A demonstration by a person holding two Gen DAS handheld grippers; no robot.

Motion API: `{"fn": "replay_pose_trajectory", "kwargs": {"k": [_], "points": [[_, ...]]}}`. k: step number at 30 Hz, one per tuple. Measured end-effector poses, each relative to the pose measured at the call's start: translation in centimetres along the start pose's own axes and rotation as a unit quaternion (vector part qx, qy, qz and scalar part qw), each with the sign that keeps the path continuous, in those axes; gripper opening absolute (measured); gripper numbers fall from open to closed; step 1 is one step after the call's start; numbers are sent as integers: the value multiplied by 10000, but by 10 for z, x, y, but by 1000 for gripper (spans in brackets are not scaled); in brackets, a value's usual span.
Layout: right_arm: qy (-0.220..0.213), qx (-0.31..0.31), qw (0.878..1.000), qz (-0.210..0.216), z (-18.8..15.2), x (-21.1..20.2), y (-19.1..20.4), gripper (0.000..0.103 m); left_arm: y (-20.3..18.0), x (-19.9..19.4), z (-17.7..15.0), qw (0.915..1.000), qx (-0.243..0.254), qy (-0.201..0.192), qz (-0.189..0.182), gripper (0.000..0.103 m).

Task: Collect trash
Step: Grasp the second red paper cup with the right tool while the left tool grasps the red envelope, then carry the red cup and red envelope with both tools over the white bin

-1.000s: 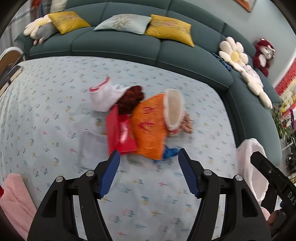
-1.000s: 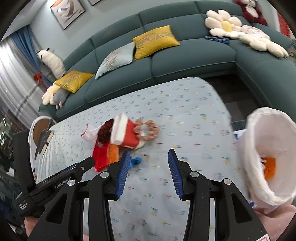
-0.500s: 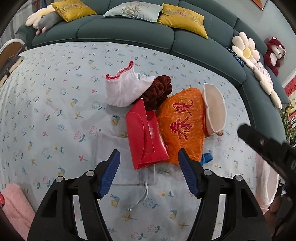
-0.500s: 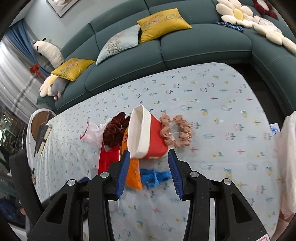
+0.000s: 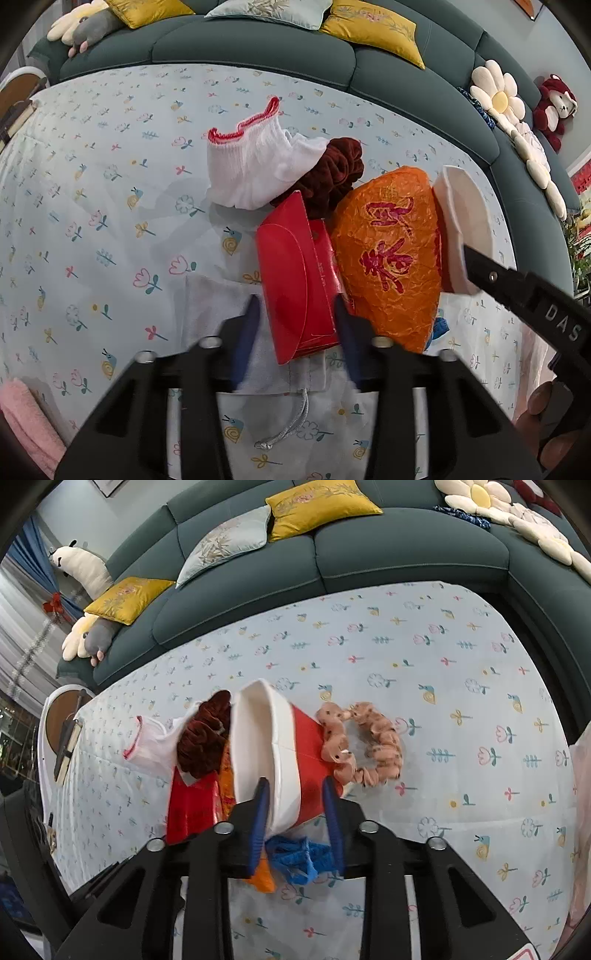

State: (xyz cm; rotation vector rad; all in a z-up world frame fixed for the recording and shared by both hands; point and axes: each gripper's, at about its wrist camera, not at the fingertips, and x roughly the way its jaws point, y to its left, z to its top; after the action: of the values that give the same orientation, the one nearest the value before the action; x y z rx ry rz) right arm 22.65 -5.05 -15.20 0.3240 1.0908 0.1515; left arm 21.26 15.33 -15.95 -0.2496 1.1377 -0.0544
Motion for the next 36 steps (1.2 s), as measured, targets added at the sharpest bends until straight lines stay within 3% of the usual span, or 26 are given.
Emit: {"fn": "replay_pose_trajectory", "kwargs": {"k": [5, 9, 24, 36], "points": [[87, 169, 9998, -1, -9, -2, -14, 4, 0, -2, -4, 10000, 53, -2, -44, 6], [4, 233, 9997, 34, -18, -14, -22, 4, -7, -9, -8, 9999, 135, -65, -71, 1], [-940, 221, 9947, 355, -20, -108, -30, 4, -45, -67, -23, 9975, 431, -506, -240, 0], [-1601, 638, 9846, 305, -26, -182, -86, 4, -133, -112, -30, 9880, 1167, -883, -493, 0]]}}
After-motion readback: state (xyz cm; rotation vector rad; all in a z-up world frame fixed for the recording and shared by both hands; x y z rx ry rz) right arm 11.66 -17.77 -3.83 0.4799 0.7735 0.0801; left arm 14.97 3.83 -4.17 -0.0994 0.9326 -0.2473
